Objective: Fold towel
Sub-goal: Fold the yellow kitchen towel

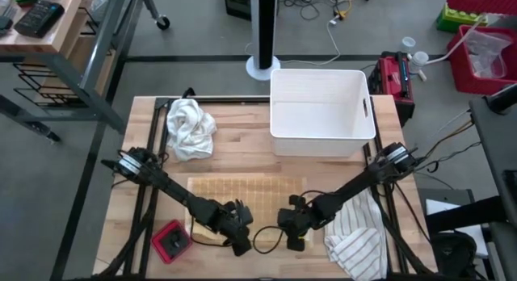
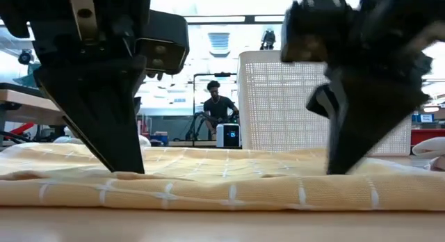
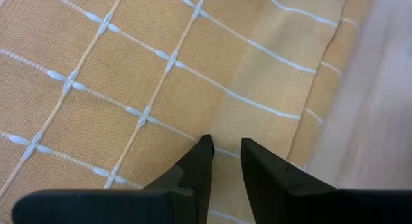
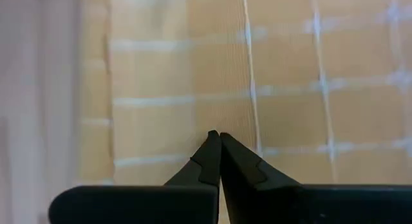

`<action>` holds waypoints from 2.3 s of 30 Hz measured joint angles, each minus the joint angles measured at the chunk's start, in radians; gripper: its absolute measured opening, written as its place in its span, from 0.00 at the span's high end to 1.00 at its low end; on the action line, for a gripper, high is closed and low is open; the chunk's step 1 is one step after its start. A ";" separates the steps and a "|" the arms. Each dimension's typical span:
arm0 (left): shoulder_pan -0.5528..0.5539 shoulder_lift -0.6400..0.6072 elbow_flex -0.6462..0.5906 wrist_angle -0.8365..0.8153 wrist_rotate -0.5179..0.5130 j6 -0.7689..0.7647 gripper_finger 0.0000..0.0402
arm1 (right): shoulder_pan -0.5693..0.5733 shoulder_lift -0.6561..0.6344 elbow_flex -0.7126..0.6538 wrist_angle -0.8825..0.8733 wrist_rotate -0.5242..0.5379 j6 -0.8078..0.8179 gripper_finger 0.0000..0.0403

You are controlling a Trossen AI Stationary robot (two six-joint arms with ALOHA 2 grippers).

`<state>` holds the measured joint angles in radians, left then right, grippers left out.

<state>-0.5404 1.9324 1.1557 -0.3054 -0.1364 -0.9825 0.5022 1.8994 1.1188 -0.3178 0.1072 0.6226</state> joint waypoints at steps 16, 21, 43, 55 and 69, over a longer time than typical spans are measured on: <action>-0.005 -0.005 0.007 -0.066 -0.013 -0.007 0.81 | 0.002 -0.017 -0.097 0.005 -0.023 0.141 1.00; -0.016 -0.018 0.009 -0.133 0.006 -0.018 0.81 | 0.002 -0.017 -0.097 0.005 -0.027 0.145 1.00; -0.054 -0.103 -0.055 -0.348 0.101 -0.080 0.81 | 0.002 -0.019 -0.097 -0.023 -0.038 0.162 1.00; -0.065 -0.142 -0.087 -0.352 0.108 -0.144 0.81 | 0.001 -0.022 -0.097 -0.045 -0.057 0.171 1.00; -0.068 -0.195 -0.064 -0.343 -0.022 -0.163 0.81 | 0.019 -0.182 -0.109 -0.081 0.013 0.124 1.00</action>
<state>-0.6086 1.7377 1.0916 -0.6480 -0.1581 -1.1453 0.5213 1.7174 1.0096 -0.3990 0.1207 0.7462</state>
